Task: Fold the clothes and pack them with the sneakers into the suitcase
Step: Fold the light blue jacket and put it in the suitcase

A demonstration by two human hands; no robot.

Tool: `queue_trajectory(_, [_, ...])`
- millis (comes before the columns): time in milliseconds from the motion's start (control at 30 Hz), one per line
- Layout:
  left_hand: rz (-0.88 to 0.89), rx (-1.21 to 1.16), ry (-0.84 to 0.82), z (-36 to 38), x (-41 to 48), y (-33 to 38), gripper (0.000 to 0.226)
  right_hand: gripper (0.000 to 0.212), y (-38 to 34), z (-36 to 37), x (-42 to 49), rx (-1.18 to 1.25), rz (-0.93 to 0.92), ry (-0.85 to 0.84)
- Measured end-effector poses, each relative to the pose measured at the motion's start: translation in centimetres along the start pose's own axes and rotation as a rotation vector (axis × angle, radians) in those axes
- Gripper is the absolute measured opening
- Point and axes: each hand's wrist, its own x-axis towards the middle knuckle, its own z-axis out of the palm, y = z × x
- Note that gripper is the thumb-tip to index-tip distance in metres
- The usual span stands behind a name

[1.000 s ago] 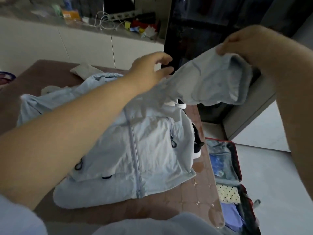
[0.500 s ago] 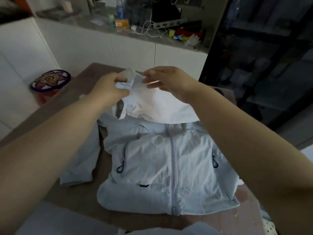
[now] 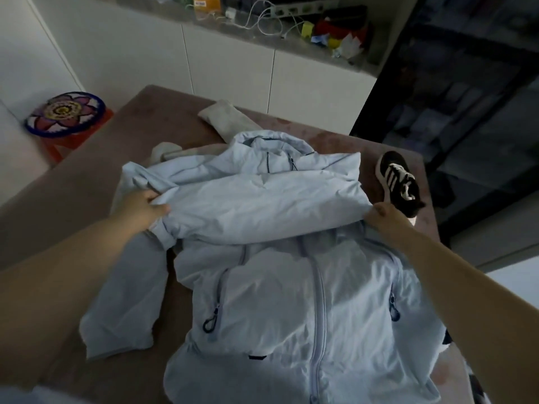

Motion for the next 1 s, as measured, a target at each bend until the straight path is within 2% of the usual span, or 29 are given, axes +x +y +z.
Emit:
queue_trajectory(67, [0.037,0.012,-0.009,1.0,0.3,-0.5,0.027,0.061,0.2,1.2,0.6,-0.069,-0.024,0.034])
queue_trajectory(100, [0.068,0.023,-0.003,1.3,0.5,-0.7,0.027,0.061,0.2,1.4,0.8,-0.097,-0.016,0.035])
queue_trajectory(200, [0.163,-0.007,-0.018,0.8,0.9,-0.3,0.029,0.029,0.6,-0.2,2.0,-0.19,-0.133,0.114])
queue_trajectory(333, [0.271,-0.224,-0.023,0.4,0.9,3.2,0.028,0.026,2.8,-5.0,2.9,0.023,-0.064,0.325])
queue_trajectory(400, [0.31,-0.247,0.007,1.5,1.0,5.0,0.026,0.028,4.4,-6.3,3.0,0.04,-0.013,0.28])
queue_trajectory(467, [0.303,-0.226,0.052,3.2,1.2,5.9,0.031,0.027,4.8,-6.1,2.8,-0.071,-0.027,0.196])
queue_trajectory(600, [0.187,-0.146,0.171,4.4,0.5,3.9,0.056,0.045,1.3,-2.2,0.1,-0.238,-0.256,0.121])
queue_trajectory(700, [0.048,-0.049,0.304,2.6,-1.1,-1.3,0.066,0.055,-2.5,2.2,-3.9,-0.265,-0.5,-0.011])
queue_trajectory(767, [-0.103,0.029,0.219,1.3,-3.0,-5.5,0.083,0.054,-4.9,4.9,-6.3,-0.244,-0.621,-0.083])
queue_trajectory(867, [-0.329,0.192,-0.033,1.1,-6.9,-10.3,0.113,0.049,-8.1,8.6,-9.4,-0.264,-0.786,-0.186])
queue_trajectory(933, [-0.387,0.321,-0.112,1.7,-9.1,-12.3,0.112,0.044,-10.3,10.9,-11.7,-0.256,-0.864,-0.255])
queue_trajectory(1000, [-0.358,0.316,-0.088,2.0,-10.9,-13.4,0.093,0.038,-12.2,13.2,-14.3,-0.251,-0.971,-0.303])
